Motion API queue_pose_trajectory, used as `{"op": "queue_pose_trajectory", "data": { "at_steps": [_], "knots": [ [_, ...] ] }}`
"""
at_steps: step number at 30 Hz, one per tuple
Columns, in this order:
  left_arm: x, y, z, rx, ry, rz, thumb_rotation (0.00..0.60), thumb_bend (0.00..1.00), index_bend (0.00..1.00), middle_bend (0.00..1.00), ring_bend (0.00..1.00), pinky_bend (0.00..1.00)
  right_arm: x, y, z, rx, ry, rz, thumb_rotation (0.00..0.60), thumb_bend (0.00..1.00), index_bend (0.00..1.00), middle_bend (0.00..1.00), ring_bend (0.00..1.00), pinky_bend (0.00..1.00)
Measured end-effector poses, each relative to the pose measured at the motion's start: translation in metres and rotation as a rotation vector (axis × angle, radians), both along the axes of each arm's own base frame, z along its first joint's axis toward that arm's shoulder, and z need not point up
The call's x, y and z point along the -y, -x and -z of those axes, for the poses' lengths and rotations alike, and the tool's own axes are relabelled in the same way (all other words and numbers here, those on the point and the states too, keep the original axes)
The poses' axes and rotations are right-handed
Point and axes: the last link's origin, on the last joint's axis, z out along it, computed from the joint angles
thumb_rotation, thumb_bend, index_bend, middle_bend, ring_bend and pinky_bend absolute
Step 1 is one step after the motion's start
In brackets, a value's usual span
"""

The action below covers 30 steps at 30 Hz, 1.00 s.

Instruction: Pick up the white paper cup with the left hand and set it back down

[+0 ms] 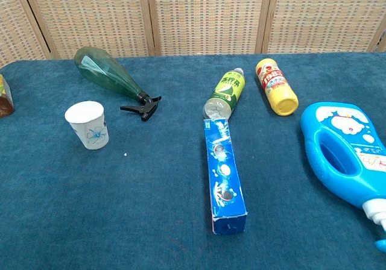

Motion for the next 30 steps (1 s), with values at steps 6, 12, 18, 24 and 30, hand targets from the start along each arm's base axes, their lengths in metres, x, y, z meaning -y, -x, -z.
{"op": "queue_pose_trajectory", "data": {
  "at_steps": [6,12,18,24,30],
  "knots": [
    [0.0011,-0.0009,0.0002,-0.001,-0.001,0.003,0.583,0.05,0.00,0.00,0.00,0.00,-0.0010,-0.0001,-0.0008,0.004,-0.005,0.000,0.600,0.09,0.00,0.00,0.00,0.00],
    [0.0007,-0.0016,0.0009,0.005,0.004,0.007,0.583,0.05,0.00,0.00,0.00,0.00,-0.0010,-0.0007,-0.0004,0.005,-0.008,0.002,0.600,0.09,0.00,0.00,0.00,0.00],
    [-0.0007,0.0007,0.0032,0.010,0.018,-0.003,0.584,0.05,0.00,0.00,0.00,0.00,0.0001,0.0000,0.0011,0.002,-0.015,0.011,0.600,0.09,0.00,0.00,0.00,0.00],
    [-0.0008,-0.0029,0.0051,0.014,0.025,0.007,0.592,0.07,0.00,0.00,0.00,0.00,-0.0003,0.0006,-0.0005,0.009,-0.015,0.013,0.600,0.09,0.00,0.00,0.00,0.00],
    [-0.0065,-0.0083,0.0064,0.038,0.030,0.014,0.600,0.11,0.00,0.00,0.00,0.00,-0.0001,0.0017,-0.0020,0.015,-0.015,0.019,0.600,0.09,0.00,0.00,0.00,0.00]
  ]
}}
